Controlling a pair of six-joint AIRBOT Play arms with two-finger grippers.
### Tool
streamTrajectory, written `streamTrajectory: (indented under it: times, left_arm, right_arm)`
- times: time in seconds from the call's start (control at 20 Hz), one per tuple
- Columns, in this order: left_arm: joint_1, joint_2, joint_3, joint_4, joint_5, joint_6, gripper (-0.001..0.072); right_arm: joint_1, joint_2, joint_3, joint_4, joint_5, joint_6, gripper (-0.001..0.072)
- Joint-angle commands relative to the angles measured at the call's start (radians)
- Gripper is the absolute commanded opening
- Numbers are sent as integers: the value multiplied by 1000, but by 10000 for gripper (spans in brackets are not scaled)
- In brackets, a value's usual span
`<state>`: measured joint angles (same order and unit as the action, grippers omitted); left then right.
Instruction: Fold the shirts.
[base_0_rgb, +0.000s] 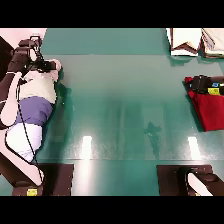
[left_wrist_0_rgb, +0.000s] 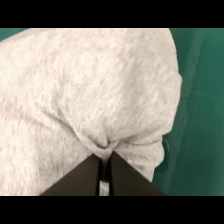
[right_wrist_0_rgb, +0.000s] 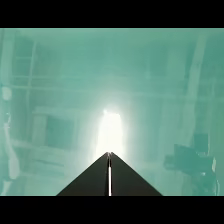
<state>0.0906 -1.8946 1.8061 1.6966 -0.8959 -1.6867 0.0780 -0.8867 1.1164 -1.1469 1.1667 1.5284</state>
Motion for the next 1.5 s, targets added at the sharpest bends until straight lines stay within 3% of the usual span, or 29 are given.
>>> streamTrajectory:
  times: [0.0,0.1,0.25,0.4,0.6,0.75,0.95,1.0,1.05,1.1,1.25,1.45]
  left_arm:
    - [11,-18,57,2,-72,-8,24]
    - [11,-1,167,2,-158,5,24]
    - [-23,143,303,-10,-212,117,24]
    - [-112,382,286,-10,-246,201,24]
    - [-280,582,248,-11,-390,254,23]
    - [-448,597,230,-26,-507,253,24]
    - [-682,565,54,-195,-418,255,26]
    - [-723,551,6,-241,-368,262,76]
    - [-755,534,-39,-278,-312,280,353]
    - [-770,517,-69,-292,-262,280,519]
    - [-709,490,-80,-227,-243,241,519]
    - [-426,490,-129,-247,-306,137,519]
  right_arm:
    - [0,1,1,3,-34,0,13]
    - [0,-2,18,4,-39,0,13]
    - [0,-30,154,3,-22,-1,13]
    - [0,-83,332,3,-19,-1,14]
    - [0,-132,488,3,-2,-1,13]
    - [0,-162,583,3,43,-1,14]
    - [0,-191,679,3,110,-1,13]
    - [0,-189,686,4,112,-1,14]
    - [0,-182,684,3,112,-1,13]
    - [0,-175,684,3,114,-1,13]
    - [0,-149,684,1,116,-1,13]
    - [0,-130,684,0,117,-1,13]
